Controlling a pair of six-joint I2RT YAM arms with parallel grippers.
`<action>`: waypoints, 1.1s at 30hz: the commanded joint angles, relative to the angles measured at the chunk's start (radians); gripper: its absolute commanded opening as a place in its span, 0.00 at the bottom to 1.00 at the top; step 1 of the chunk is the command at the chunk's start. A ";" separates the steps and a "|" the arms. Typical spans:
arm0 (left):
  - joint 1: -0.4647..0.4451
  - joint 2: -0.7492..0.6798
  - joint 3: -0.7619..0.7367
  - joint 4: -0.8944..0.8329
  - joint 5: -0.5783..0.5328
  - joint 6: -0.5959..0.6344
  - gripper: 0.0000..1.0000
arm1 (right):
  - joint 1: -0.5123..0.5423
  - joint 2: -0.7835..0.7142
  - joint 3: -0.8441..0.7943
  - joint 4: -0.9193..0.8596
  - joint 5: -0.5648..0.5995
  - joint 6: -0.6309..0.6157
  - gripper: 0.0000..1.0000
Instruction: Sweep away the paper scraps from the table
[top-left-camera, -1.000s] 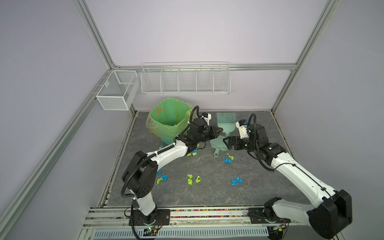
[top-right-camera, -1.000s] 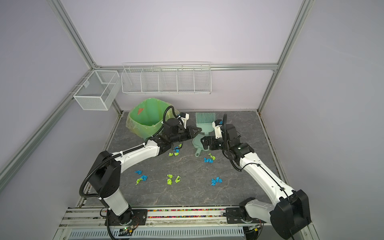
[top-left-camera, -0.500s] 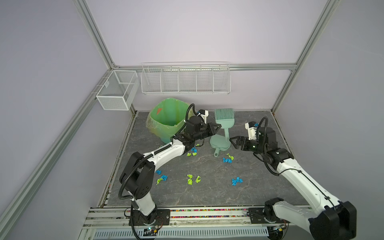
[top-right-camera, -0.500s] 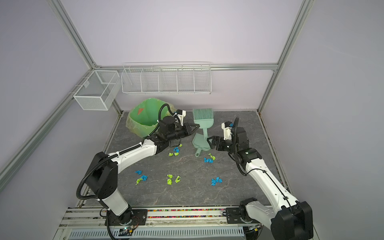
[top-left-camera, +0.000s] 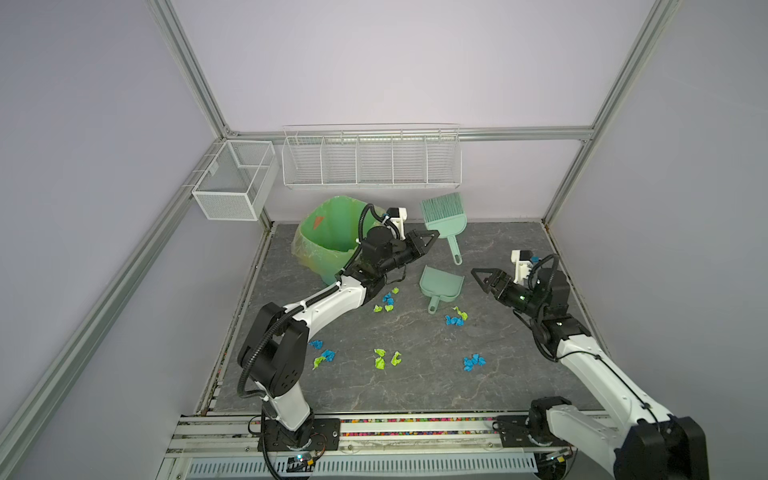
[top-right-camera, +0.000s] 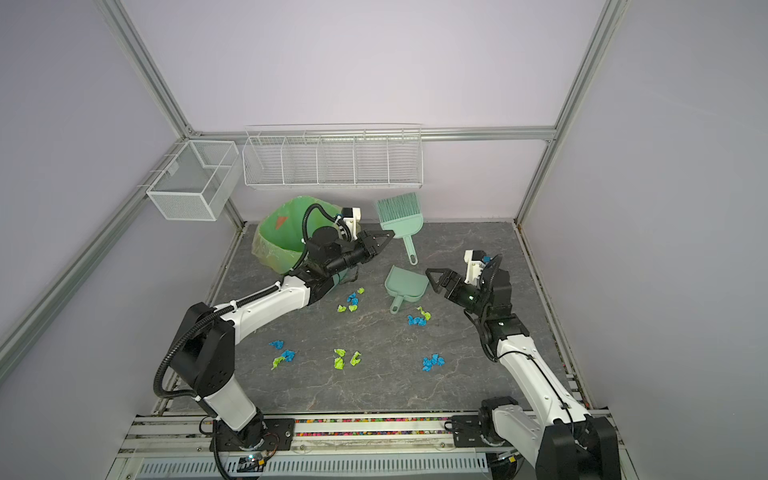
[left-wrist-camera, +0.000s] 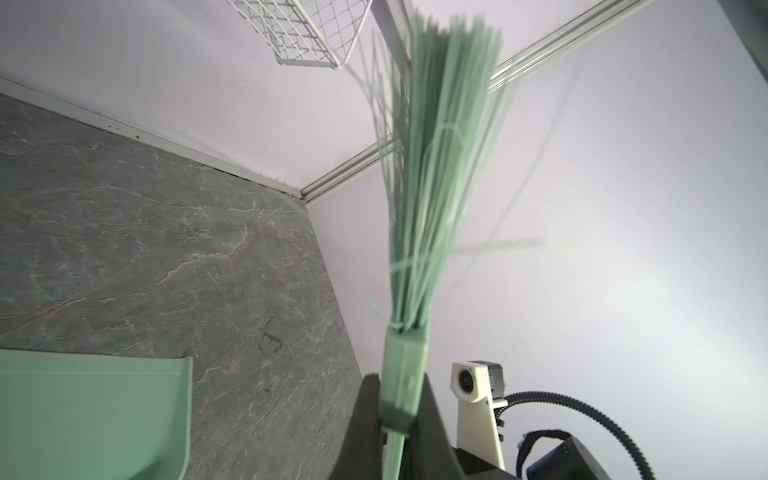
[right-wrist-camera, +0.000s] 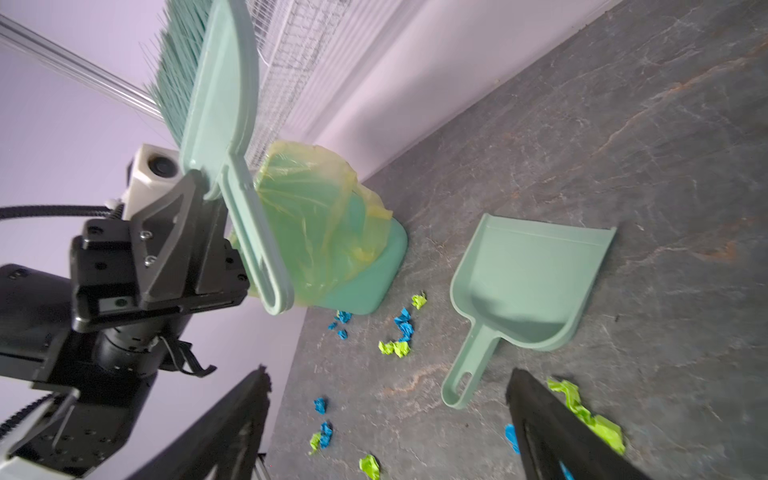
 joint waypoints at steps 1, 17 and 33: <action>0.002 0.051 0.041 0.137 -0.033 -0.120 0.00 | -0.011 0.007 -0.054 0.294 0.001 0.183 0.93; -0.012 0.210 0.057 0.456 -0.103 -0.343 0.00 | 0.018 0.259 -0.007 0.741 -0.022 0.413 0.78; -0.031 0.236 0.040 0.513 -0.096 -0.371 0.00 | 0.081 0.385 0.081 0.793 -0.006 0.405 0.55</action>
